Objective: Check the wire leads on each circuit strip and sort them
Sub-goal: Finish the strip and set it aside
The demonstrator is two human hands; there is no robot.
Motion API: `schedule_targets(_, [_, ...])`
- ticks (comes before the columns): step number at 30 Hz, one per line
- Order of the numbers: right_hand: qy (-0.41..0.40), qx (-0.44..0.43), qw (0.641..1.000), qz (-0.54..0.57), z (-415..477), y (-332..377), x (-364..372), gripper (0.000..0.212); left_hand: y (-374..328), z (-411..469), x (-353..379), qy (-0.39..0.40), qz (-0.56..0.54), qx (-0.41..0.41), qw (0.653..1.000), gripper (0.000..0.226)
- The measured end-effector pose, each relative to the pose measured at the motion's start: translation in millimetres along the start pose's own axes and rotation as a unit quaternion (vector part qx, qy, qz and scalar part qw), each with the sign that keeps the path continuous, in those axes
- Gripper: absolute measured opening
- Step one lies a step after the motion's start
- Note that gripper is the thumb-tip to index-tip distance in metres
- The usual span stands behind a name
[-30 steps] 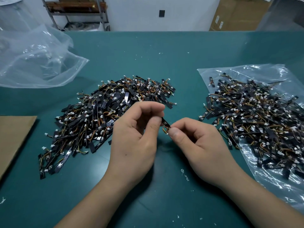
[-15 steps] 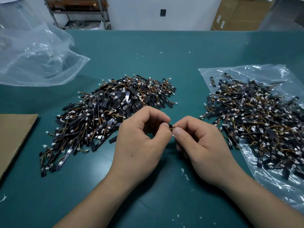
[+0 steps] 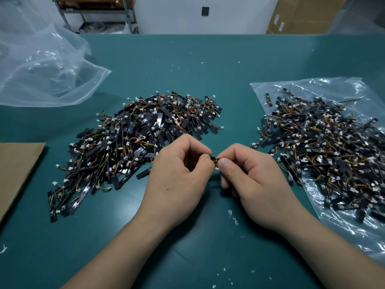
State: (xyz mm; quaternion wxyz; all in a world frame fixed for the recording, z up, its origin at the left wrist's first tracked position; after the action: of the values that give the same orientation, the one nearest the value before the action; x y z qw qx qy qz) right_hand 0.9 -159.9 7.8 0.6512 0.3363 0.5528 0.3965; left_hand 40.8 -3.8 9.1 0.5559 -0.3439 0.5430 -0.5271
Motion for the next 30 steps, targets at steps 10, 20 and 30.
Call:
schedule_targets(10, [0.005, 0.016, 0.999, 0.042, -1, -1, -1, 0.014, 2, 2, 4, 0.023, -0.017, -0.007, 1.000, 0.006])
schedule_targets(20, [-0.011, 0.007, 1.000, 0.011, -4, -2, 2, 0.014, 1, -1, 6, 0.039, 0.033, -0.003, 0.999, 0.013])
schedule_targets(30, [0.022, 0.009, 0.999, -0.043, -13, 2, 5, 0.017, -1, -22, 6, 0.011, 0.200, 0.052, 0.978, 0.015])
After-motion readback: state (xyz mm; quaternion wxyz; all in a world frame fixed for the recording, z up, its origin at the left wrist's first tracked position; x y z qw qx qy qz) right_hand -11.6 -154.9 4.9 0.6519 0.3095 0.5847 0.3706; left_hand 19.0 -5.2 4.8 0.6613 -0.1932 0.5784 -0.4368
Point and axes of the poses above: each hand's wrist, its own z-axis towards the middle knuckle, its own x-axis out of the palm, y = z × x, the point moved 3 cm from there along z, towards the middle knuckle
